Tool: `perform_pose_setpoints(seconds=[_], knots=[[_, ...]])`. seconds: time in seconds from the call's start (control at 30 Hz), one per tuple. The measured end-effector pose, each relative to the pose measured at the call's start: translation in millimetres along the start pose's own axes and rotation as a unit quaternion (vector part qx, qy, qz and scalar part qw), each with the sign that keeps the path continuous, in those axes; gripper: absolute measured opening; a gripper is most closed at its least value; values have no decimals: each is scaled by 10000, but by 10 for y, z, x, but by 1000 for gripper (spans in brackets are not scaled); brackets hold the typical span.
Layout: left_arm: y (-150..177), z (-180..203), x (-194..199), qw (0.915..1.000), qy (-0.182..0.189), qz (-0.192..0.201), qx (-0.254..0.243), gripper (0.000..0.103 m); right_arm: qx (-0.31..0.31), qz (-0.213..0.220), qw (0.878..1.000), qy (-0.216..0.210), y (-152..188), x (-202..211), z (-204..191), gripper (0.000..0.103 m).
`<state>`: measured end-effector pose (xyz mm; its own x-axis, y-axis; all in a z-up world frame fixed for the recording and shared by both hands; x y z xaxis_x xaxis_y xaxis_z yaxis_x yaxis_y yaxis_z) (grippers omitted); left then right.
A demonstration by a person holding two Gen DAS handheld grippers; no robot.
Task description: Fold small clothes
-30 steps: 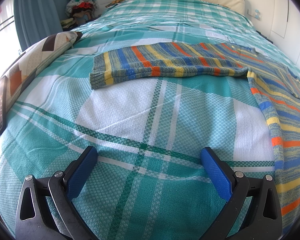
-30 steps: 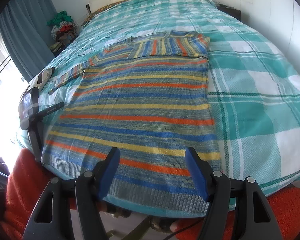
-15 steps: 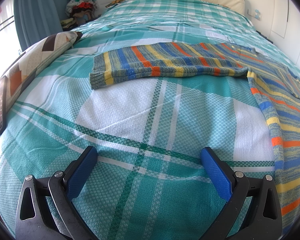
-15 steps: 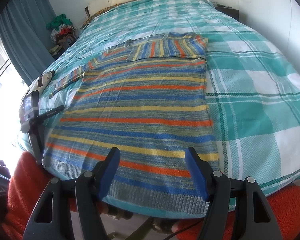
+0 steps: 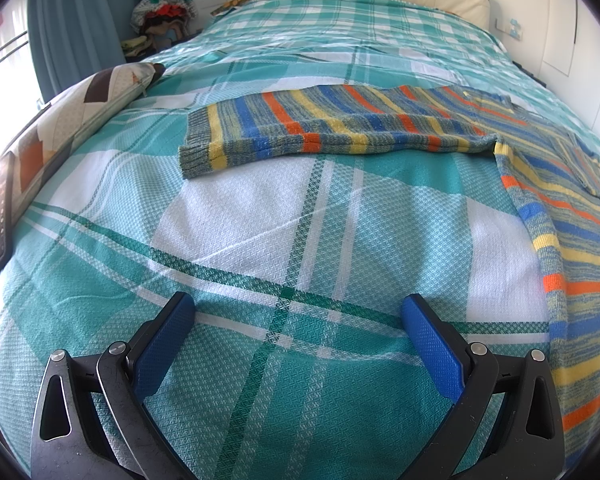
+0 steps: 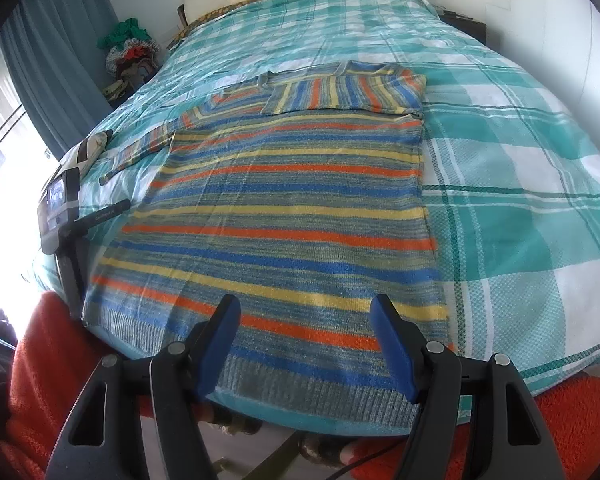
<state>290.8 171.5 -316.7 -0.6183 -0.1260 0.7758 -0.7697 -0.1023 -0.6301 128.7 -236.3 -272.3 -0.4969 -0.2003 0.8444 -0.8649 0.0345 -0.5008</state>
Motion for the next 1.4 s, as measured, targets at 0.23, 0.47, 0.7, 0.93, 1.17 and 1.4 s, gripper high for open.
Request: perform_pose_setpoints(seconds=[0.23,0.47,0.7,0.93,1.17,1.4], knots=[[4,-6,2,10000,-2,0,-1,103,-5,-3,10000,0,4,-9,0,67],[3,-5,2,10000,-4,0,-1,103,-33,1,10000,1,-7,-19,29,67],[1,0,0,10000,-4,0,-1,103,-41,-32,10000,3,-19,-43,44,67],[1,-2,1,10000,-6,0,-1,103,29,-27,10000,9,-36,-42,9,67],[0,-3,2,10000,-7,0,-1,103,26,8,10000,8,-29,-8,2,67],[0,-1,2,10000,-11,0,-1,103,61,106,9999,1,-50,70,-24,67]])
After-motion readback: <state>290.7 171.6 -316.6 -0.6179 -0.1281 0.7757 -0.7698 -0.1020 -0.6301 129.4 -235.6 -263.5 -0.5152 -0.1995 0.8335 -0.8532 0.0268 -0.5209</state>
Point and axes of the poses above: each gripper's, at about its wrist camera, not at the fingertips, and x roughly against the way its jaws point, z to its right, y to its underside, the point moved 6 cm from there along -x, roughly the way its jaws point, and after that the axes turned 1 degree about x, right-handed, at the moved point
